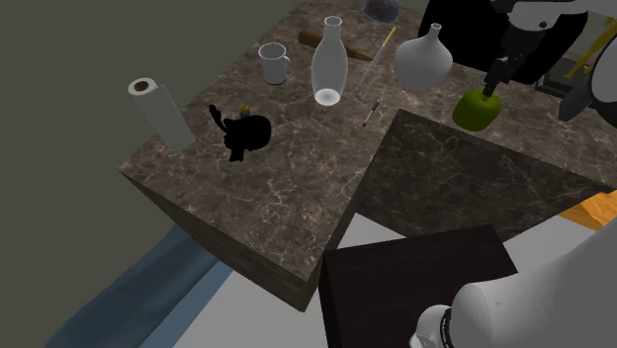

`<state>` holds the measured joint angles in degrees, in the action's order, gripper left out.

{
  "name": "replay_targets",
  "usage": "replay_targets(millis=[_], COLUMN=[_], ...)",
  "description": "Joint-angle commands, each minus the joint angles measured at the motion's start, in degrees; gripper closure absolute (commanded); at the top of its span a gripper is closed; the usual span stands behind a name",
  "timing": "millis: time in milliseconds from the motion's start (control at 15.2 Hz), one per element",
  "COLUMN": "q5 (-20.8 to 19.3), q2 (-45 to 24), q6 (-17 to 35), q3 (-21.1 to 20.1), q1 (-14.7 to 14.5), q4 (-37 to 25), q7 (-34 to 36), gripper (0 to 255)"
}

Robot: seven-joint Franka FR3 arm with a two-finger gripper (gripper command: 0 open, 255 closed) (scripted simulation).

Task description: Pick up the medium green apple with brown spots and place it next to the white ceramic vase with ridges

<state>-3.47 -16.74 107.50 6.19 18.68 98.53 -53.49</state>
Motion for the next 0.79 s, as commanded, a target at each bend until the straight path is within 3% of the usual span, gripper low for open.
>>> replay_targets(millis=[0,198,726], q5=[0.02,0.09,0.09], q2=[0.19,0.29,0.29], q6=[-1.87,-7.20,-7.20], q3=[-0.03,-0.12,-0.12], q1=[-0.07,-0.23,-0.23], q4=[-1.67,-6.90,-6.90], q7=[-0.02,-0.10,-0.10], gripper=[0,0,0])
